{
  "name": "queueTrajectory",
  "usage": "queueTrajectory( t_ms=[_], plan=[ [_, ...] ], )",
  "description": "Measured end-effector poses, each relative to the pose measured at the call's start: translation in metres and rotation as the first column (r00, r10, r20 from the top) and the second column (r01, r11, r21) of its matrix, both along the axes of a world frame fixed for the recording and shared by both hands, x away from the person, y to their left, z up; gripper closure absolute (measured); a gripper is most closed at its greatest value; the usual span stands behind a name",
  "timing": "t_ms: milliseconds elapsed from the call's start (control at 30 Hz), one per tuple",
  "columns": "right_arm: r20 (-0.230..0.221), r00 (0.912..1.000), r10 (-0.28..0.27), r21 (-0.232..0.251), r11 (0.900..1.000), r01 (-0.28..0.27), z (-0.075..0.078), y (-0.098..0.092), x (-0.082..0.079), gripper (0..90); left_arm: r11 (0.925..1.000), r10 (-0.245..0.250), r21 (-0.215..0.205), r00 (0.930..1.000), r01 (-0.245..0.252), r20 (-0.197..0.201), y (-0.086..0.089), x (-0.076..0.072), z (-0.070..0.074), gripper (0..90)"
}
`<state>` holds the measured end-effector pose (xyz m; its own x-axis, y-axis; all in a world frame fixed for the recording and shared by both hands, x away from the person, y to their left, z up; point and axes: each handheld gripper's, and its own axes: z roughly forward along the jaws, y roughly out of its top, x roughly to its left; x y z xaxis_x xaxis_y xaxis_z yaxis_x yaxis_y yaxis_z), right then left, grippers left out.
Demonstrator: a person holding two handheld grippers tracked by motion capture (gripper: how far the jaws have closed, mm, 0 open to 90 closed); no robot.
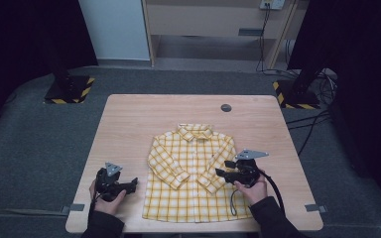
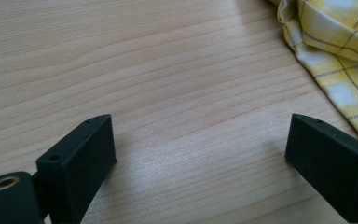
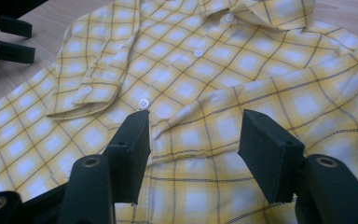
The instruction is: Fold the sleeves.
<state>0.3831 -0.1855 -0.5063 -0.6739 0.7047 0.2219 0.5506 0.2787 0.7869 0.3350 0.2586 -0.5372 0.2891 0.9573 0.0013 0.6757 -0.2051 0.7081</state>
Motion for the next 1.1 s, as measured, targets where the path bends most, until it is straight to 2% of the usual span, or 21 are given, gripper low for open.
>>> queueTrajectory(
  t_ms=[167,367,433,700,767,833,933,1033,1100],
  plan=[
    [0.014,0.9995,-0.026,-0.009,1.0,0.027,-0.001,-0.002,0.002,34.6,1.0,-0.001,-0.001,1.0,0.001,-0.001,0.0,0.0,0.0,7.2],
    [0.009,0.9986,-0.053,-0.029,0.998,0.053,-0.003,-0.006,0.006,29.5,1.0,-0.003,-0.001,1.0,0.003,-0.001,0.0,0.0,0.0,6.8],
    [0.027,0.9972,-0.07,-0.043,0.997,0.071,-0.004,-0.007,0.006,28.5,1.0,-0.003,-0.001,1.0,0.003,-0.001,0.0,0.0,0.0,6.8],
    [0.0,0.994,-0.109,-0.02,0.994,0.109,-0.005,-0.016,0.01,23.8,1.0,-0.006,-0.002,1.0,0.006,-0.002,0.0,0.001,0.0,6.5],
    [0.008,0.9923,-0.124,-0.025,0.992,0.124,-0.006,-0.018,0.011,23.2,1.0,-0.006,-0.003,1.0,0.006,-0.002,0.001,0.001,0.0,6.5],
    [0.02,0.9897,-0.142,-0.019,0.99,0.142,-0.007,-0.021,0.011,23.5,1.0,-0.007,-0.002,1.0,0.007,-0.002,0.0,0.001,0.0,6.4],
    [0.014,0.9858,-0.168,-0.018,0.986,0.168,-0.008,-0.027,0.012,22.9,1.0,-0.008,-0.002,1.0,0.008,-0.002,0.0,0.001,0.0,6.2],
    [0.028,0.9773,-0.21,-0.026,0.977,0.211,-0.009,-0.037,0.012,21.4,1.0,-0.009,-0.001,1.0,0.009,-0.003,0.0,0.001,0.0,6.1],
    [0.046,0.9677,-0.248,-0.035,0.968,0.249,-0.008,-0.044,0.012,20.2,1.0,-0.009,0.002,1.0,0.009,-0.003,0.0,0.001,0.0,6.1]
  ],
)
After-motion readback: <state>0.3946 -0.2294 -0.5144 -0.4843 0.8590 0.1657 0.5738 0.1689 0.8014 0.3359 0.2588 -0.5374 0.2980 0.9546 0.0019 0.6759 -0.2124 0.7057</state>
